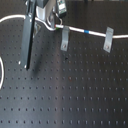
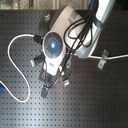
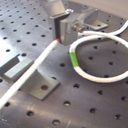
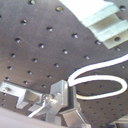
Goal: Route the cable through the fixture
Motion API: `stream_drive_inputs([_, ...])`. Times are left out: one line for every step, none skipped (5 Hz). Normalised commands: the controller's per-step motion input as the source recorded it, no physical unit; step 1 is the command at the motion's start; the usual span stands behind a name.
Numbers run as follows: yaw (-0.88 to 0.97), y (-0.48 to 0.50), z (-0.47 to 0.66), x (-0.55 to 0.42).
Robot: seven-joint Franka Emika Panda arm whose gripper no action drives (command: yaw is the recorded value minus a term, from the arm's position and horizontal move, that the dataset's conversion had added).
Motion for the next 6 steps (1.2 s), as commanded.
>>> stream_drive_inputs([0.05,-0.049,-0.14,-0.023])
stream_drive_inputs([0.13,-0.071,-0.29,-0.033])
stream_drive_inputs([0.07,-0.043,-0.09,-0.020])
stream_drive_inputs([0.00,-0.005,0.00,0.010])
stream_drive_inputs([0.31,-0.083,-0.15,-0.041])
stream_drive_inputs([0.29,-0.215,-0.26,0.010])
